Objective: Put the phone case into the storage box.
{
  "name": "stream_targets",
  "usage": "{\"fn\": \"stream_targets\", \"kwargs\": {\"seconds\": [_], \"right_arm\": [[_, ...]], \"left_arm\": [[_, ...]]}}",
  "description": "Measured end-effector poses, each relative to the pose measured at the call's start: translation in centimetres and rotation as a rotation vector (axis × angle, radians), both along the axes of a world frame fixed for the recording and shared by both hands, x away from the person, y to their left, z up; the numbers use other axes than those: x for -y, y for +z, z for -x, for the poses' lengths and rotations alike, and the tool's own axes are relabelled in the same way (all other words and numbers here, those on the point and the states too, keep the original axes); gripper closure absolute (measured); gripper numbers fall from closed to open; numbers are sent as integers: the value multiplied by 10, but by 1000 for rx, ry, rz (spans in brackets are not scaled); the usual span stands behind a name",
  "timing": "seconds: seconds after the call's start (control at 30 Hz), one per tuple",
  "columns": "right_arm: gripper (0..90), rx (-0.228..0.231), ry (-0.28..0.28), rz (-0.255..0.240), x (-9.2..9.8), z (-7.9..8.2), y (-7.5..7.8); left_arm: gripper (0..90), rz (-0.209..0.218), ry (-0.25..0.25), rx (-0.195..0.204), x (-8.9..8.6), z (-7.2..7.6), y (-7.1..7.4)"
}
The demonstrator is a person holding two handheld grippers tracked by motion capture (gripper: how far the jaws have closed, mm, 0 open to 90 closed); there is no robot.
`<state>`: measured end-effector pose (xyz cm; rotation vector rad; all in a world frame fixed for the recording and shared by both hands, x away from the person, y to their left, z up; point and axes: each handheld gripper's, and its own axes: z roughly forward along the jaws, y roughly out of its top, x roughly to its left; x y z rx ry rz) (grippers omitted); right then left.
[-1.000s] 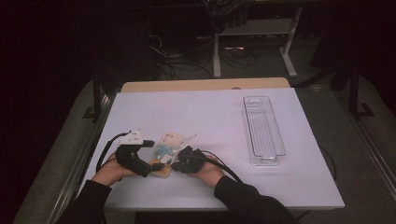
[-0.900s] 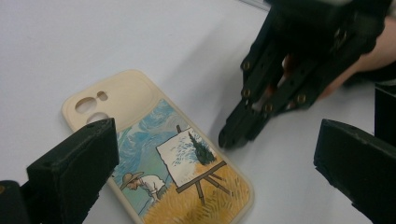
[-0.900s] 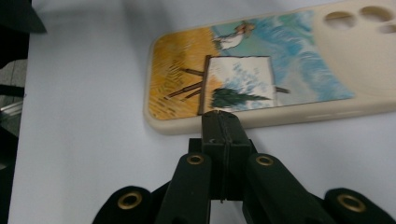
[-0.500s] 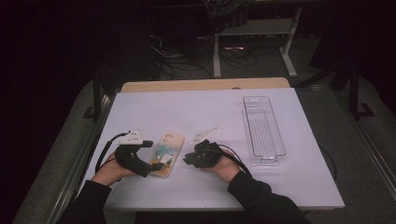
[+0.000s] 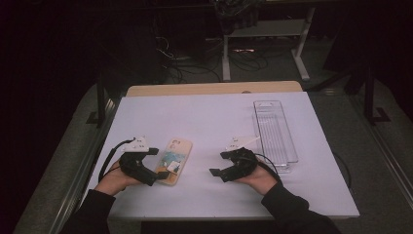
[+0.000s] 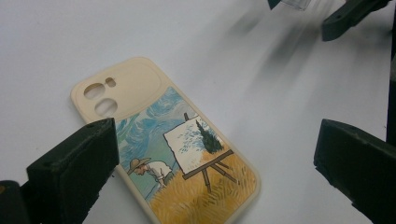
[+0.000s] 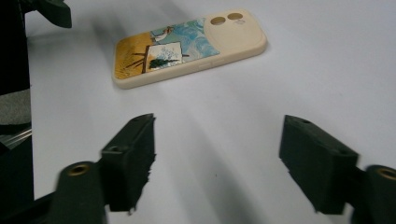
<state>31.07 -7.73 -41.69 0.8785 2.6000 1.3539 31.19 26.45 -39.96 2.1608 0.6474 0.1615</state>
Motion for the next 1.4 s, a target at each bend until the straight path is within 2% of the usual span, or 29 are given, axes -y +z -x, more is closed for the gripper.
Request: {"fn": "stream_targets", "kwargs": {"seconds": [0.07,0.23,0.3,0.5,0.63,0.67,0.73,1.0,1.1,1.17,1.4], "right_arm": [[196,8,-5,-3,2,1,0],[48,31,1,-27,11,7,0],[14,17,19,-28,14,8,0],[7,41,29,-16,15,11,0],[7,36,29,-12,15,11,-1],[7,38,29,-10,15,10,-1],[7,31,25,-5,15,10,-1],[7,23,18,-7,17,8,-2],[7,22,18,-6,16,8,-2],[7,22,20,-4,16,8,-3],[7,21,17,-10,17,8,-2]], "left_arm": [[0,1,0,-2,0,0,0],[0,-4,5,-5,0,1,-1],[0,-5,6,-6,0,1,-2],[0,-10,19,-14,0,2,-1],[0,-14,33,-7,-2,1,2],[0,-3,38,-7,-2,2,2],[0,-14,35,4,-2,0,4],[0,-21,56,0,1,-3,6],[0,-33,75,-2,2,-6,9],[0,-30,85,9,3,-10,11],[0,-32,137,9,6,-17,17]]}}
